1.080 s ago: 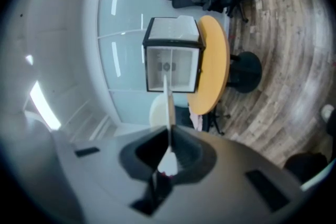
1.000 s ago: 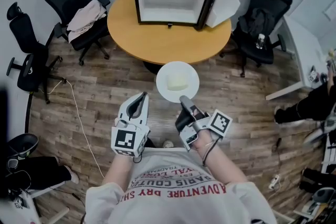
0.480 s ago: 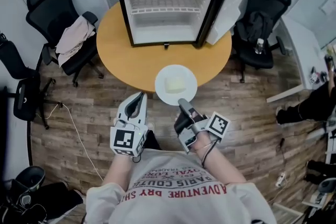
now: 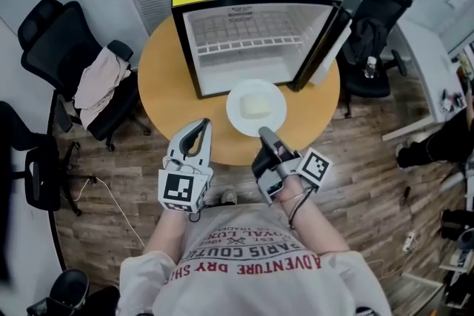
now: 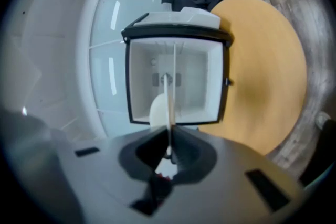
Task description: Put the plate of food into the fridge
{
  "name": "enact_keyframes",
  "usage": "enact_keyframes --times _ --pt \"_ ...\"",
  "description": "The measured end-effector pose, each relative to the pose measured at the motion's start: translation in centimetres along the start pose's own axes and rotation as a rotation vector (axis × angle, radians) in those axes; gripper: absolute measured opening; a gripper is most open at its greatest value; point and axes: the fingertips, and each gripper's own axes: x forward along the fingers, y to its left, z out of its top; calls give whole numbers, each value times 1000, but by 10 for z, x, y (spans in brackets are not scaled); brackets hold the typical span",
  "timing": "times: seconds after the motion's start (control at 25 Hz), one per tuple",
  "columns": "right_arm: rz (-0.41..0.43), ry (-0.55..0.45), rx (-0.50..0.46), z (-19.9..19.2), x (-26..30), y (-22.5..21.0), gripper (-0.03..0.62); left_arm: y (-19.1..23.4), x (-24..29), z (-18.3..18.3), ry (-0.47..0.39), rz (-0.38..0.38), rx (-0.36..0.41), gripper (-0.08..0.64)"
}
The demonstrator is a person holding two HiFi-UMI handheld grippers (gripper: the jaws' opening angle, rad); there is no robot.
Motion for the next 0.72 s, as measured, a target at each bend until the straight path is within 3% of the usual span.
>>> enact_keyframes --times 0.44,0.72 --pt "-8 8 4 13 70 4 38 46 32 -22 33 16 -34 26" --pt "-5 76 -10 32 111 11 39 70 56 -19 37 92 -25 26"
